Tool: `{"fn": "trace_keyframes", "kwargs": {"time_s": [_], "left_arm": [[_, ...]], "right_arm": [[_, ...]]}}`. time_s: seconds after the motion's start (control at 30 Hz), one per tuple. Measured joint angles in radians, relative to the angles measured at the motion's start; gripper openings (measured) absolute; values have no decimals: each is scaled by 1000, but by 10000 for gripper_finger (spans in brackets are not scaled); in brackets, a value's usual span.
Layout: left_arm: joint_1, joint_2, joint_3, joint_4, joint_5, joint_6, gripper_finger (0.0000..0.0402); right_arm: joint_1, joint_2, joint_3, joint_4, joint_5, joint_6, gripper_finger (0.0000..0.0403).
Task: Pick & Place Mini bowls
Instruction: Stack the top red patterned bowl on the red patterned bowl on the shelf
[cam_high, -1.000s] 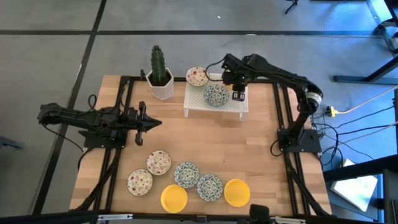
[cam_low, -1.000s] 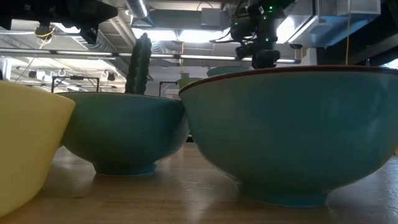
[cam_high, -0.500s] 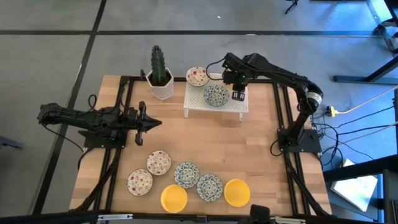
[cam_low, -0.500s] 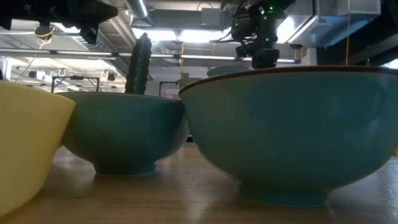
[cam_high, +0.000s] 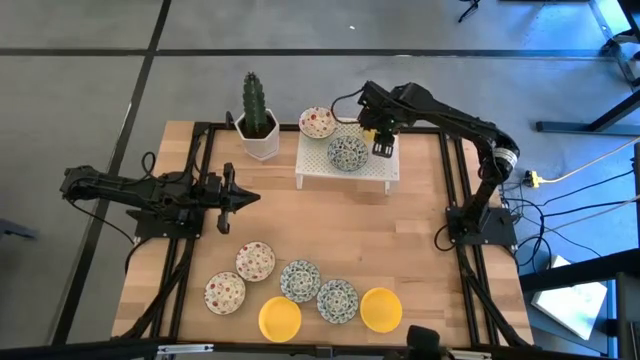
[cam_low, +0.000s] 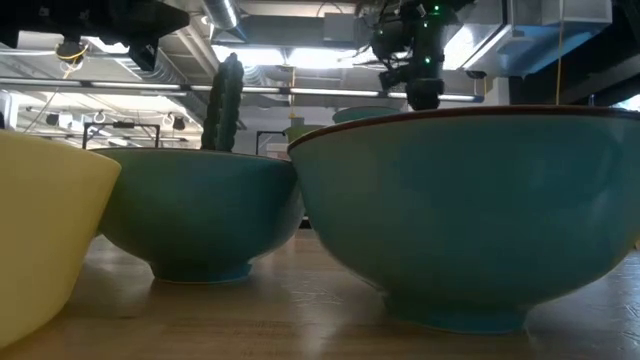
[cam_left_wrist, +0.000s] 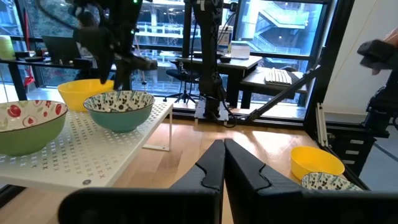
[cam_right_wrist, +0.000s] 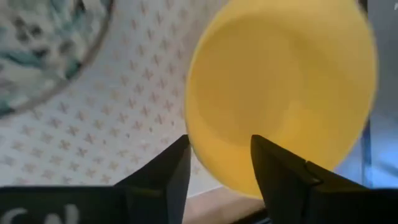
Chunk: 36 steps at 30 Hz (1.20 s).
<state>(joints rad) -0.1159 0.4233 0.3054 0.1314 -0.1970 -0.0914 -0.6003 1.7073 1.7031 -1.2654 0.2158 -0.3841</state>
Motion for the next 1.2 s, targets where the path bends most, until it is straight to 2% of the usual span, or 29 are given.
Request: {"fn": "trace_keyframes", "kwargs": {"time_s": [0.23, 0.47, 0.57, 0.63, 0.7, 0.8, 0.9, 0.97, 1.03, 1.1, 1.2], "left_arm": [[0, 0, 0, 0, 0, 0, 4], [0, 0, 0, -8, 0, 0, 4], [0, 0, 0, -42, 9, 0, 4], [0, 0, -1, -55, 8, 13, 4], [0, 1, -1, -44, -6, 57, 4], [0, 0, -1, -30, -22, 77, 4], [0, 0, -1, -32, -20, 80, 4], [0, 0, -1, -33, -30, 96, 4], [0, 0, -2, -33, -52, 106, 4], [0, 0, -7, -30, -75, 119, 4], [0, 0, -9, -30, -99, 124, 4]], "right_arm": [[28, 0, 152, -51, -15, 38, 200], [92, 0, 352, -194, -186, 145, 212], [135, -2, 461, -262, -335, 171, 196], [174, -26, 519, -233, -451, 169, 171], [233, -72, 547, -156, -515, 145, 137], [330, -160, 549, -44, -523, 113, 72], [419, -241, 549, -11, -569, 79, 13], [493, -294, 526, 9, -574, 80, 12], [567, -356, 456, 58, -513, 109, 13], [638, -425, 340, 111, -444, 141, 10], [727, -546, 102, 211, -401, 207, 4]]}}
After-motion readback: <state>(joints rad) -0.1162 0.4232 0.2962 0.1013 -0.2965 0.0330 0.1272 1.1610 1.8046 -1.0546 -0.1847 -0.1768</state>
